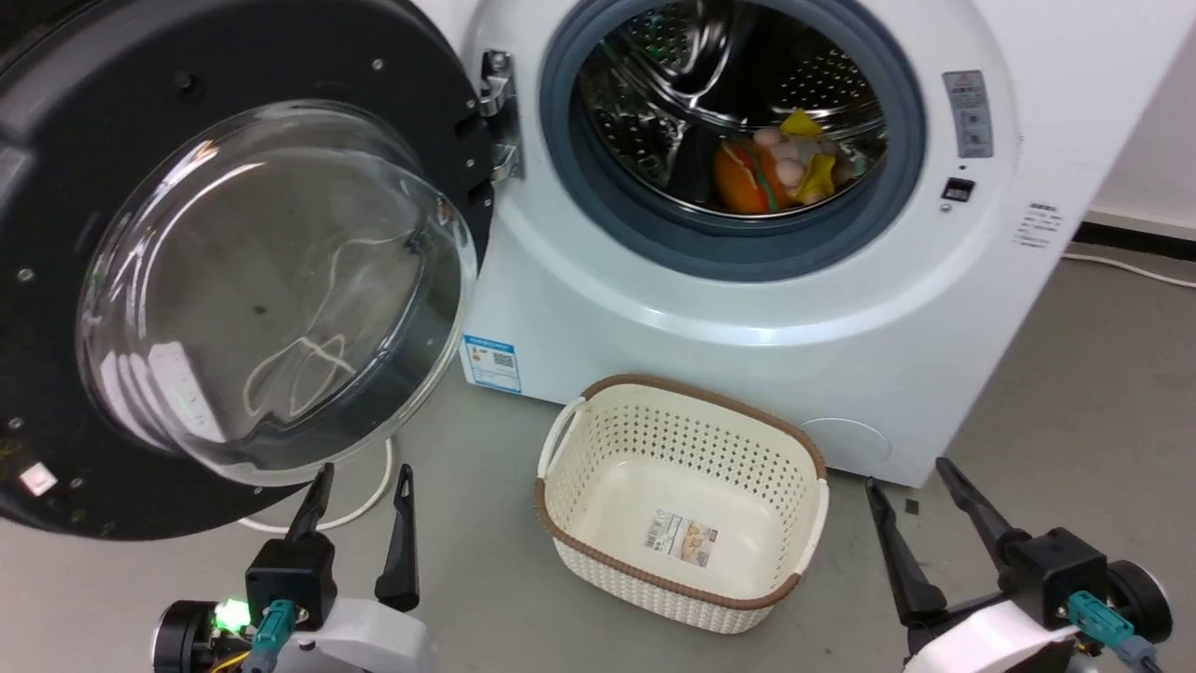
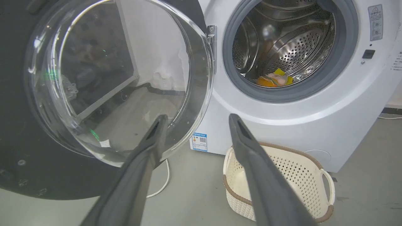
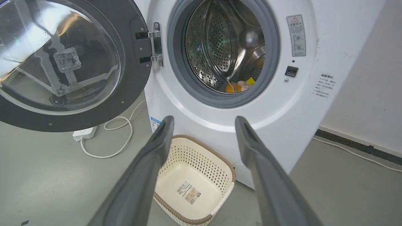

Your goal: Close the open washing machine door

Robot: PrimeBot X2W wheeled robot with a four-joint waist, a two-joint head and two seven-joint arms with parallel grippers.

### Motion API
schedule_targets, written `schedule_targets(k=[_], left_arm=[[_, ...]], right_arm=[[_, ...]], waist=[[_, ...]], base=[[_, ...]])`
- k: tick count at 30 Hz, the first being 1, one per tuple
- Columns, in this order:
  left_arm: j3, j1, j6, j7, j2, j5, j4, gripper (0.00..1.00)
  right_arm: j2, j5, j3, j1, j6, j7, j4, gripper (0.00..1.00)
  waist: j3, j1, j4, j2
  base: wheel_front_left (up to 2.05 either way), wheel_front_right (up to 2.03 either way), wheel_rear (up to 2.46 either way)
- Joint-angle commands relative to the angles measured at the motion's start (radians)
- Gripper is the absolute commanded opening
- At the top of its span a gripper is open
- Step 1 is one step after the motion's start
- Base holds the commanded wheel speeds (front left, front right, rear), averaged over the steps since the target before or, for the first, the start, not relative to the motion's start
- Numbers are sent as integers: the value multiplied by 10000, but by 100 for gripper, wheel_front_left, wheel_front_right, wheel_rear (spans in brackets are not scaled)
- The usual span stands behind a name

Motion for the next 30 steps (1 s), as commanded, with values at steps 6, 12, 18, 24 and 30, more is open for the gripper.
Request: schedule_targets(k=[6, 12, 18, 24, 30], left_arm=[[55, 148, 151, -219, 36, -95, -207, 100], [129, 285, 240, -345, 28, -133, -359, 100], [170, 359, 297, -470, 17, -156, -452, 100], [241, 428, 328, -595, 8, -204, -506, 100], [299, 449, 331, -721, -1, -260, -531, 100]], right_arm=[[18, -80, 289, -232, 3, -215, 133, 100], [18, -160, 580, -403, 3, -339, 277, 100], [0, -158, 733, -471, 4, -464, 351, 100], [-52, -166, 839, -464, 4, -589, 424, 100], [-71, -218, 852, -392, 5, -714, 440, 100]], waist=[[118, -1, 335, 0], [177, -1, 617, 0], [176, -1, 866, 0], [120, -1, 1087, 0], [90, -1, 1325, 0]], base=[[0, 0, 0], [0, 0, 0], [-1, -1, -1], [0, 0, 0], [0, 0, 0]])
